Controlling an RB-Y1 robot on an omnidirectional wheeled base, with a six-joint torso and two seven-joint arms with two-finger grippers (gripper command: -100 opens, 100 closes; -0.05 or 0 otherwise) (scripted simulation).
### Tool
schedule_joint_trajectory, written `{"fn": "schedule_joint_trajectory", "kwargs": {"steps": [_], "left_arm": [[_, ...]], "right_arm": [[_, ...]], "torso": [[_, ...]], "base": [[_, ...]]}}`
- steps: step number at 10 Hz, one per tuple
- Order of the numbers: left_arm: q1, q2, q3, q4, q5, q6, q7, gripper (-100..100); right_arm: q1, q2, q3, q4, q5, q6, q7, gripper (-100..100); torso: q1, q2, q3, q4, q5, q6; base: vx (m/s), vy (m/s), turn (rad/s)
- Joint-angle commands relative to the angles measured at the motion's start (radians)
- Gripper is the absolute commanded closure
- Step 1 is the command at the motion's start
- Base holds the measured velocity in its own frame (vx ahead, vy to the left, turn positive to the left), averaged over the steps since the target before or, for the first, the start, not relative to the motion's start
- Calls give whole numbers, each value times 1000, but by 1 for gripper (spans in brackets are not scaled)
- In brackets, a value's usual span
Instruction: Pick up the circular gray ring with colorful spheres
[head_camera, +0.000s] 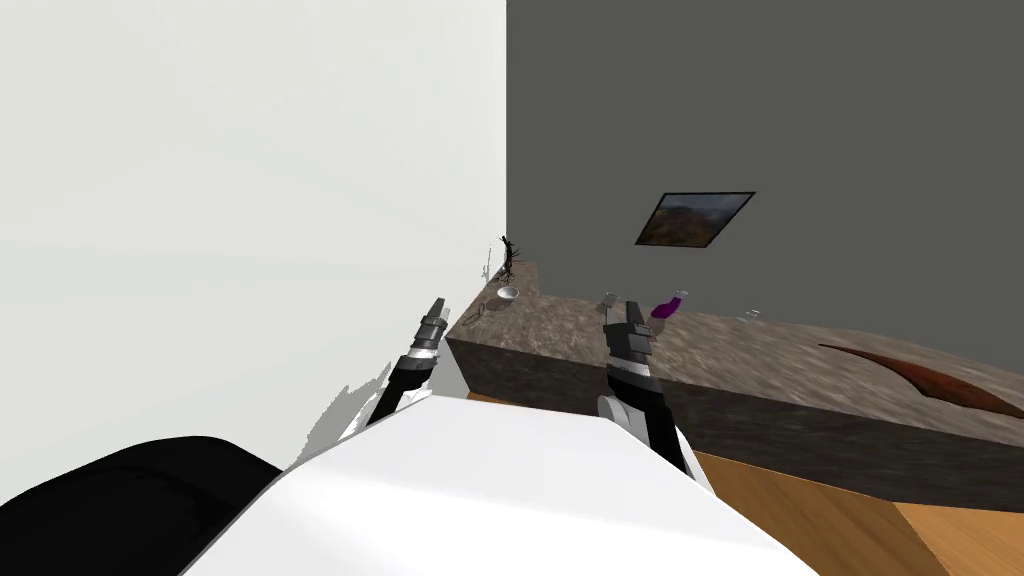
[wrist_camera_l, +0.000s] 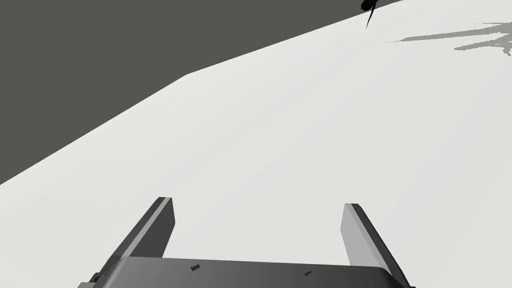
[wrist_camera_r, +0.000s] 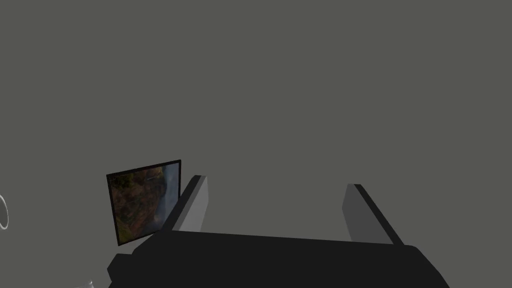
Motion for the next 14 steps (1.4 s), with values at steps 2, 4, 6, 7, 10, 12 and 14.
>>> {"fn": "schedule_joint_trajectory", "kwargs": {"steps": [2,4,6,7,10,12,14], "left_arm": [[33,54,43,63,-6,25,9,-100],[65,100,82,110,-11,55,18,-100],[82,124,103,135,-13,70,23,-100],[100,147,125,160,-15,86,27,-100],[152,220,189,239,-22,132,42,-100],[184,268,230,292,-24,159,51,-100],[199,291,250,318,-24,171,56,-100]], "right_arm": [[0,0,0,0,0,0,0,0],[0,0,0,0,0,0,0,0],[0,0,0,0,0,0,0,0],[0,0,0,0,0,0,0,0],[0,0,0,0,0,0,0,0],[0,0,0,0,0,0,0,0],[0,0,0,0,0,0,0,0]], "torso": [[1,1,0,0,0,0],[0,1,0,0,0,0],[1,0,0,0,0,0],[1,0,0,0,0,0],[-1,2,1,1,0,0],[0,2,1,1,0,0],[1,1,1,0,0,0]], "base": [[-63,-29,-178],[-74,-37,-191],[-52,-32,-115],[-69,-47,-252],[-84,-59,-240],[-69,-59,-265],[-39,-29,-189]]}}
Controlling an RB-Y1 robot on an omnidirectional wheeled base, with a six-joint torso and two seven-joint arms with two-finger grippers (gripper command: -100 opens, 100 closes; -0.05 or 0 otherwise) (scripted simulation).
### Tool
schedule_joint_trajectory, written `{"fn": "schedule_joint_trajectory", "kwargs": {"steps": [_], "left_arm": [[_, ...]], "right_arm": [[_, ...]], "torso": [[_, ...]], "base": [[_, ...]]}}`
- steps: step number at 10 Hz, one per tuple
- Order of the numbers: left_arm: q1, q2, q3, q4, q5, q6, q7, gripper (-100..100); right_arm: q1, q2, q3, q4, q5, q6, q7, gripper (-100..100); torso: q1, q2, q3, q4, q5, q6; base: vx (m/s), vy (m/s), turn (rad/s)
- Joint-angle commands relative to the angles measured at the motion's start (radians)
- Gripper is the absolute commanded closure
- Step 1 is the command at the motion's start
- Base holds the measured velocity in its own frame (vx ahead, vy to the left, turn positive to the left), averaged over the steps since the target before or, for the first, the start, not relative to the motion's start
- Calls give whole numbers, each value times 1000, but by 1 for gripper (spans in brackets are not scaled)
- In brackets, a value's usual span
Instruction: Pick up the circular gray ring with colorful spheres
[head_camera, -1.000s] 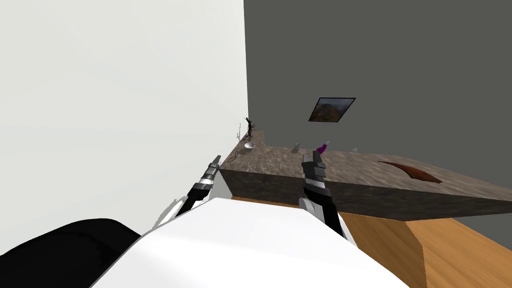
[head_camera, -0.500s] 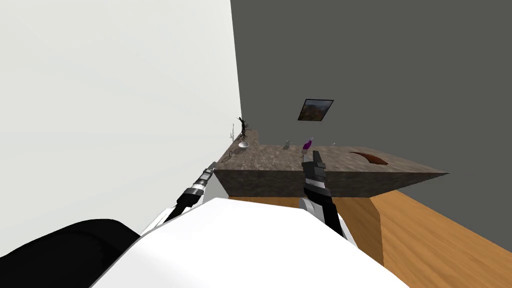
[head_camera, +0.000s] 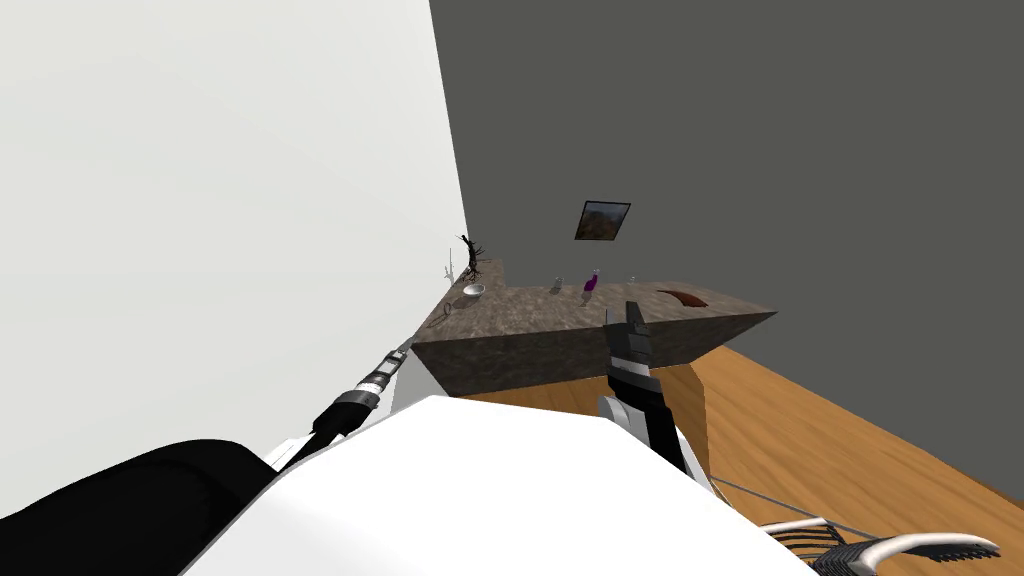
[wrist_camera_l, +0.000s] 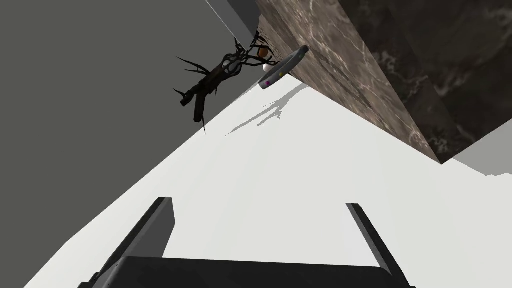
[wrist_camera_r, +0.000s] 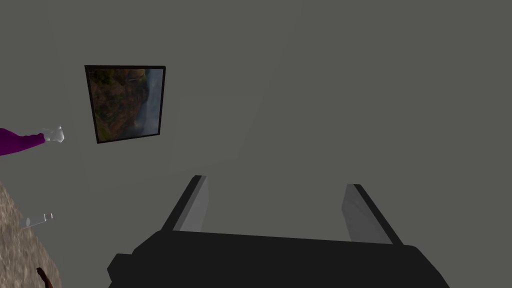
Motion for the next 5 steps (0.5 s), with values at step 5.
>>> {"fn": "schedule_joint_trajectory", "kwargs": {"steps": [5], "left_arm": [[54,108,81,135,5,37,21,-100]], "right_arm": [[0,0,0,0,0,0,0,0]], "torso": [[2,-1,-1,0,0,1]], "base": [[-25,-6,-296]]}}
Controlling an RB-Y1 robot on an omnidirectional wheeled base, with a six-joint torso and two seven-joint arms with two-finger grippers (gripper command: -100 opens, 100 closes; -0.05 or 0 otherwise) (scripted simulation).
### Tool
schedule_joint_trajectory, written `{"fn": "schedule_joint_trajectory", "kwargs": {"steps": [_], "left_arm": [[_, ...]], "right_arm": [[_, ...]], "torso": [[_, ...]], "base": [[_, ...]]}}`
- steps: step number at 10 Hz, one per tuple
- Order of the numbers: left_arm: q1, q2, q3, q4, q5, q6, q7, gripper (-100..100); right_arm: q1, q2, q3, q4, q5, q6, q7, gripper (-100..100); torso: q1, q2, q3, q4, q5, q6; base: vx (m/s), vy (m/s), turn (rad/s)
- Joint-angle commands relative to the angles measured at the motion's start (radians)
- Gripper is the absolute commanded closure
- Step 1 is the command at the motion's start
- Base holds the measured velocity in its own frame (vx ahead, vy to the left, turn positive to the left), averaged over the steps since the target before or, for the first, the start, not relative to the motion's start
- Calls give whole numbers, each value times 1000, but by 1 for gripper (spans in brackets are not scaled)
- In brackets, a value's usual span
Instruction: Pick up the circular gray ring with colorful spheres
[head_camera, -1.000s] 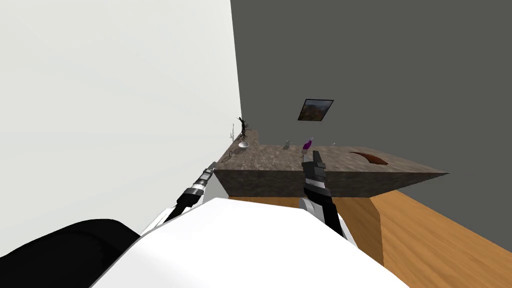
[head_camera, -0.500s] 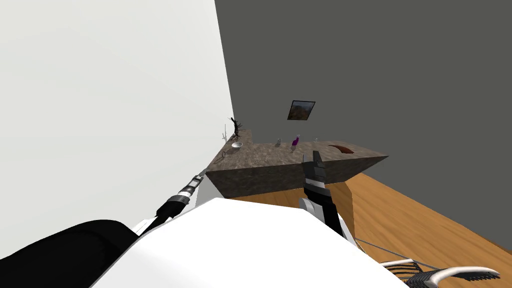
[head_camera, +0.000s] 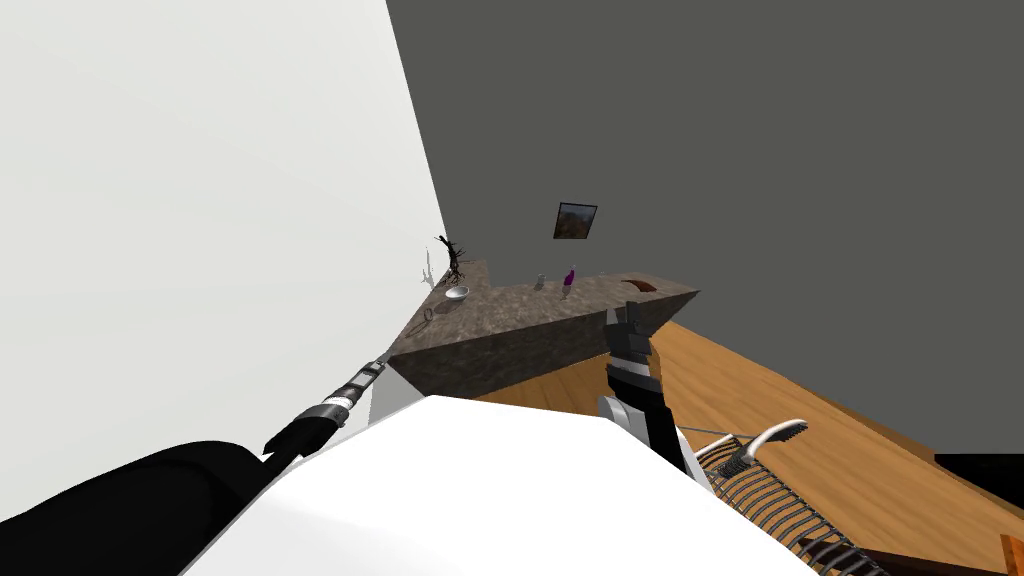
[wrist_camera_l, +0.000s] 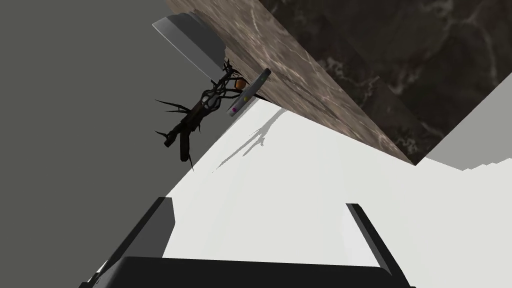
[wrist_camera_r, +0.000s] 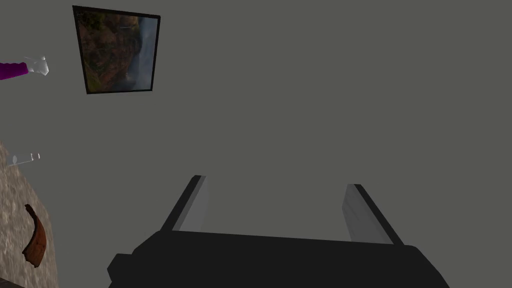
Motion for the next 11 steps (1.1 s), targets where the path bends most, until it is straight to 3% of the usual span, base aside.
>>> {"fn": "schedule_joint_trajectory", "kwargs": {"steps": [1,5,11], "left_arm": [[-4,15,8,28,1,3,3,-100],[16,84,49,119,17,4,20,-100],[22,158,83,233,49,-24,43,-100]], "right_arm": [[0,0,0,0,0,0,0,0],[0,0,0,0,0,0,0,0],[0,0,0,0,0,0,0,0]], "torso": [[0,0,0,0,0,0],[3,-2,-1,0,1,0],[6,-5,-3,-1,2,0]], "base": [[-7,19,-79],[2,41,-306],[19,84,-348]]}}
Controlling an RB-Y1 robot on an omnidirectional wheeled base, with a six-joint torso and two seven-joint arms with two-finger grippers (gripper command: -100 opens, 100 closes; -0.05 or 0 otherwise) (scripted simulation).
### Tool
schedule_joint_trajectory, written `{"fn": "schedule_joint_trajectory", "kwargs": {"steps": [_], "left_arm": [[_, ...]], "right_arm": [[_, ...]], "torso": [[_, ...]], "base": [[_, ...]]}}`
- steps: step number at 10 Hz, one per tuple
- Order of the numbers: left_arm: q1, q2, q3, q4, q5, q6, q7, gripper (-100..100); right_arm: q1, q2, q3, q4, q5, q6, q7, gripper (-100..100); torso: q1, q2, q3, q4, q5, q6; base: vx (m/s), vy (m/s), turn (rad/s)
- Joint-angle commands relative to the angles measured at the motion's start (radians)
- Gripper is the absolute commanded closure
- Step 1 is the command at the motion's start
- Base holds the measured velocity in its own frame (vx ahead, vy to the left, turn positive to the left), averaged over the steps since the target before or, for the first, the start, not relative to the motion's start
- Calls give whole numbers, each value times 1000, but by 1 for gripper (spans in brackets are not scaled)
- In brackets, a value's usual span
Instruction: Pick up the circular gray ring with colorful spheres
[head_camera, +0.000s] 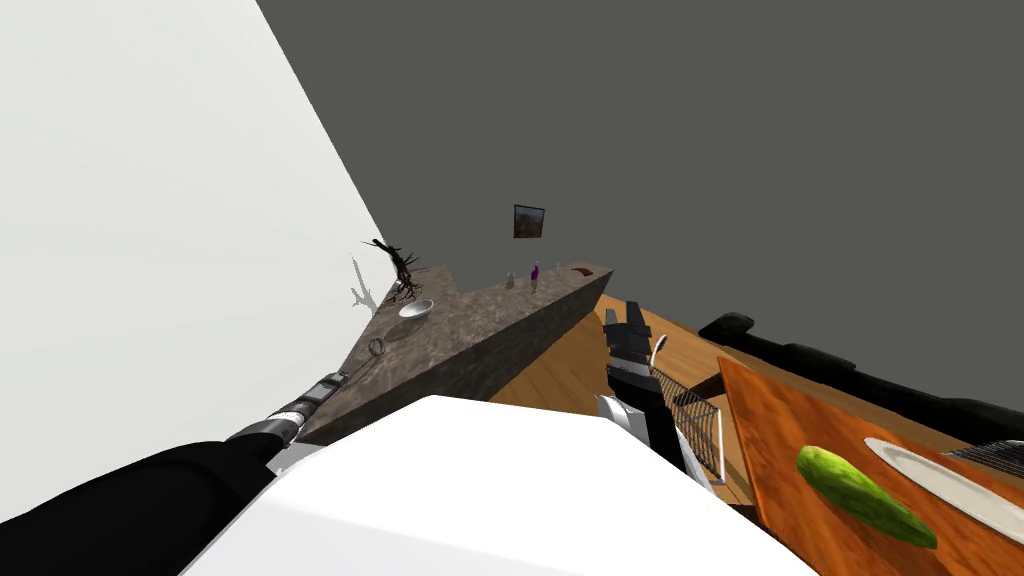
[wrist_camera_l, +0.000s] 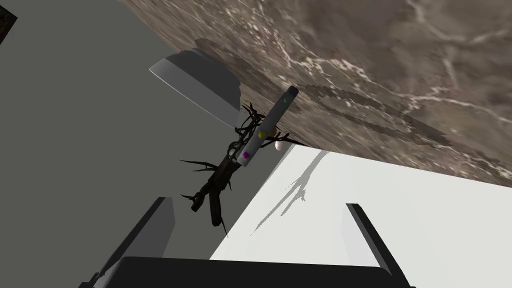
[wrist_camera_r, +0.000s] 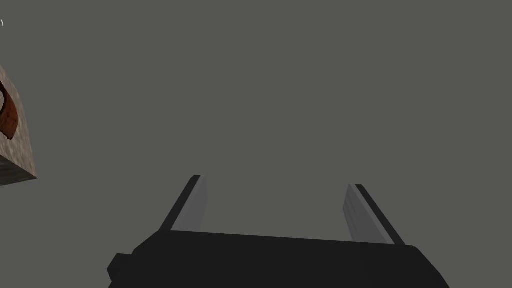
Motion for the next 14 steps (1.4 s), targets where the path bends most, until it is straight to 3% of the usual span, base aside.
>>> {"fn": "schedule_joint_trajectory", "kwargs": {"steps": [1,6,7,8,9,10,14], "left_arm": [[3,16,8,22,9,-7,6,-100],[11,76,33,104,33,-32,24,-100],[8,67,30,97,30,-31,21,-100],[8,69,30,98,30,-31,22,0],[8,68,30,98,30,-31,22,-100],[8,69,30,98,30,-31,22,100],[8,69,31,98,30,-31,22,100]], "right_arm": [[0,0,0,0,0,0,0,0],[0,0,0,0,0,0,0,0],[0,0,0,0,0,0,0,0],[0,0,0,0,0,0,0,0],[0,0,0,0,0,0,0,0],[0,0,0,0,0,0,0,0],[0,0,0,0,0,0,0,0]], "torso": [[0,0,0,0,0,0],[0,0,0,0,0,0],[-1,0,0,0,0,-1],[-4,0,0,0,-1,-2],[-6,0,0,0,-1,-2],[-7,0,0,0,-1,-2],[-7,-1,-1,0,-1,-1]], "base": [[0,83,-258],[-5,85,-314],[-3,39,-52],[0,9,7],[0,0,0],[0,0,0],[0,1,3]]}}
